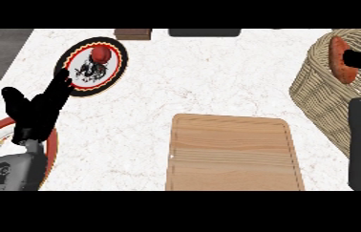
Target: Pick the sweet potato from the cutting board and place it in the basket
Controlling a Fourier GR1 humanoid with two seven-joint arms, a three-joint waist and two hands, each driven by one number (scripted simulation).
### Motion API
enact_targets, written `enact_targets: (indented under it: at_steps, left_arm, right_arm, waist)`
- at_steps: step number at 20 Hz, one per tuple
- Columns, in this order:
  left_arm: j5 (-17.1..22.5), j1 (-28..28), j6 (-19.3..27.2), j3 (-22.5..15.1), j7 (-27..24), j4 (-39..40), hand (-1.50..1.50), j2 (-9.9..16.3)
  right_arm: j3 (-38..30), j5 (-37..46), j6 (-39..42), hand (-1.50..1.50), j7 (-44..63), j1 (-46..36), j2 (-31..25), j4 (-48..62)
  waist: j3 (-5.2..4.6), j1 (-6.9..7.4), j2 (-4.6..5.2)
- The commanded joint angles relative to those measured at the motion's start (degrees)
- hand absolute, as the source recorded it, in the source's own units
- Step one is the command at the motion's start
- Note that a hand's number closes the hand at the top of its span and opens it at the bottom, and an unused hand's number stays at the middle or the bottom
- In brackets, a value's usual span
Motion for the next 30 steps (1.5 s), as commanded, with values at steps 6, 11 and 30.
enact_targets:
  at_steps: [6, 11, 30]
  left_arm:
    - [-0.23, -2.42, 0.66, 0.41, 2.6, 0.04, 0.0, -0.68]
    - [-0.32, 1.51, -0.05, 0.52, 0.4, -1.24, 0.0, -0.62]
    - [-0.33, 3.32, -0.12, 1.92, -0.92, -1.73, 0.0, -0.42]
  right_arm:
    - [-1.82, -9.25, -6.12, -1.5, -7.0, 2.37, -2.3, -0.52]
    - [-7.14, -7.12, -14.28, -1.5, -1.81, 3.3, 0.2, -7.87]
    - [-32.85, -56.72, 4.86, -1.5, -8.08, 46.99, 3.69, -52.84]
  waist:
    - [0.0, -0.11, -0.03]
    - [0.0, -0.37, -0.23]
    - [0.01, -2.5, -0.6]
